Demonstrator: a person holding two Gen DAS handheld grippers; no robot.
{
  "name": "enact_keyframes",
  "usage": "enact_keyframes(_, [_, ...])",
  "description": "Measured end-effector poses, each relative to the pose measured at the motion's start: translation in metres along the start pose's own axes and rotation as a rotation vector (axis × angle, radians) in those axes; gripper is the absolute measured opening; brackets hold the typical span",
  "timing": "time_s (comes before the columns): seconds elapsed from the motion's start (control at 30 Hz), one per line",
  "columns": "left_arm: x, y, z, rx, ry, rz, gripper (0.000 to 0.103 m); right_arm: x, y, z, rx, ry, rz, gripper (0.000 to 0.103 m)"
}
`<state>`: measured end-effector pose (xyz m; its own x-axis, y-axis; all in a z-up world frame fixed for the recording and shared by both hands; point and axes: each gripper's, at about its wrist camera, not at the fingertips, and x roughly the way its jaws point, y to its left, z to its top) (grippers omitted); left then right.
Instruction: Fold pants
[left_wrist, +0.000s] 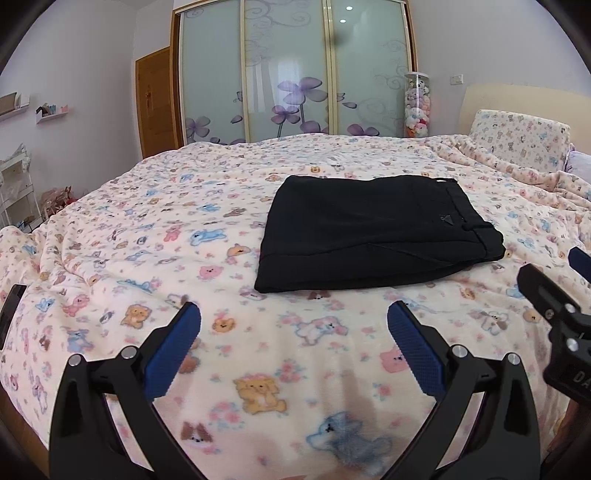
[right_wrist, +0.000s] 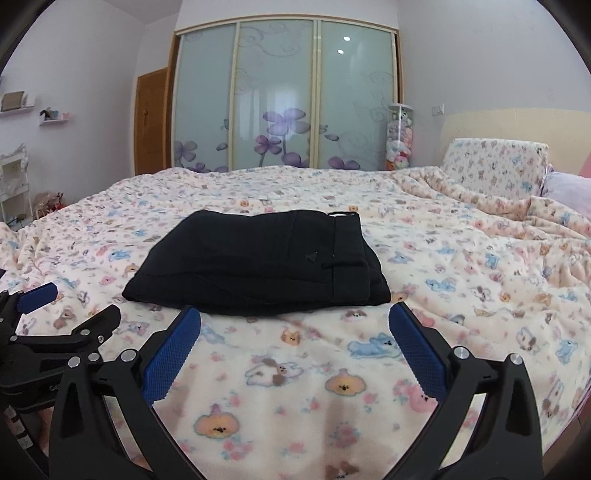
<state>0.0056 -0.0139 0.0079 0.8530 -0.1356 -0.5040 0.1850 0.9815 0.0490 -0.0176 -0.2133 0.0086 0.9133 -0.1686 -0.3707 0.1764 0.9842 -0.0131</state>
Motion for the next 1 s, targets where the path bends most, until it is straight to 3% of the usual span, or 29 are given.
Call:
enact_keyframes(0.33, [0.0, 0.001, 0.0, -0.003, -0.005, 0.005, 0.101, -0.001, -0.008, 0.001, 0.019, -0.022, -0.087, 0.102])
enact_keyframes(1.0, [0.001, -0.002, -0.002, 0.002, -0.001, 0.014, 0.101, 0.004, 0.003, -0.001, -0.032, 0.005, -0.068, 0.102])
